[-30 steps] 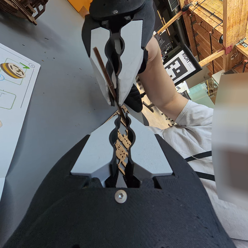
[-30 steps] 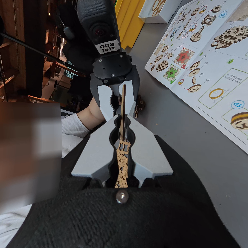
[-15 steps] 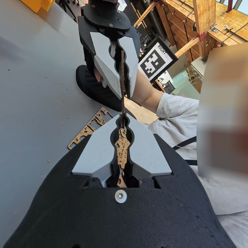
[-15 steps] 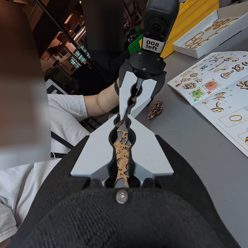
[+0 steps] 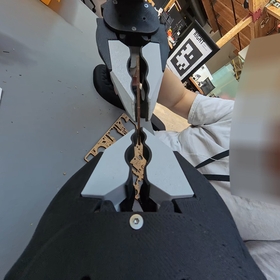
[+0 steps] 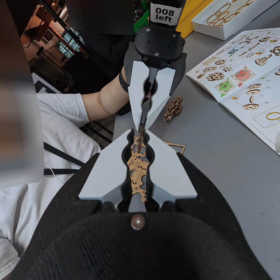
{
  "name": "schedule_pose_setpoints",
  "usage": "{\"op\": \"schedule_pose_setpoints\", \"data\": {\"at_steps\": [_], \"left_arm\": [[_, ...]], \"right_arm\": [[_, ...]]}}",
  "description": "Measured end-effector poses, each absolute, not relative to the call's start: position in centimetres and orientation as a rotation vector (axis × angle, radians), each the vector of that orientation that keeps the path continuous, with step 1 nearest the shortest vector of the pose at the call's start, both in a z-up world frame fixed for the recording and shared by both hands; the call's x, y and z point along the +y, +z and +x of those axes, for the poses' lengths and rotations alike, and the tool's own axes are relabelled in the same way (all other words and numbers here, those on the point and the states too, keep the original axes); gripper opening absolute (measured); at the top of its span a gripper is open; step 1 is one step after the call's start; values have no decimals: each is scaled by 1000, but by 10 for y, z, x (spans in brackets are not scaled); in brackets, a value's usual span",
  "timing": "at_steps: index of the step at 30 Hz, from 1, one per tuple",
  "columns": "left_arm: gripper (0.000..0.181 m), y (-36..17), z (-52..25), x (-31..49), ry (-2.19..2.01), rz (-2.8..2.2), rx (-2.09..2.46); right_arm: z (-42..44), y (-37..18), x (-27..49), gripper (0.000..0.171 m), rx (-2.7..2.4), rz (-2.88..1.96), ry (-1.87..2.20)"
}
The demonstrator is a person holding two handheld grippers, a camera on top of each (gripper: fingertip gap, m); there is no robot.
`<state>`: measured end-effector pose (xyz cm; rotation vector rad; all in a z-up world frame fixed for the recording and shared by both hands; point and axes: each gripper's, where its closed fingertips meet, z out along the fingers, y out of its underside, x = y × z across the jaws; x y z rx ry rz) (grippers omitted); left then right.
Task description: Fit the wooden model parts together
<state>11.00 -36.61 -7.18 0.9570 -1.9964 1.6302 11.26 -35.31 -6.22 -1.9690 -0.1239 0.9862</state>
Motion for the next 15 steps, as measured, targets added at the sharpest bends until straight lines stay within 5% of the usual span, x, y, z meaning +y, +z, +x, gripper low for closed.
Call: {"op": "schedule_pose_setpoints", "data": {"at_steps": [9, 12, 15], "left_arm": [[2, -89, 111, -369, 1545, 997, -2111], [25, -109, 114, -358, 1401, 1121, -2207], [22, -129, 116, -345, 1253, 1210, -2348]], "right_arm": [[113, -79, -352, 1, -137, -2037, 905], [117, -92, -356, 1, -297, -2117, 726], [118, -104, -358, 2, -505, -2176, 525]]}}
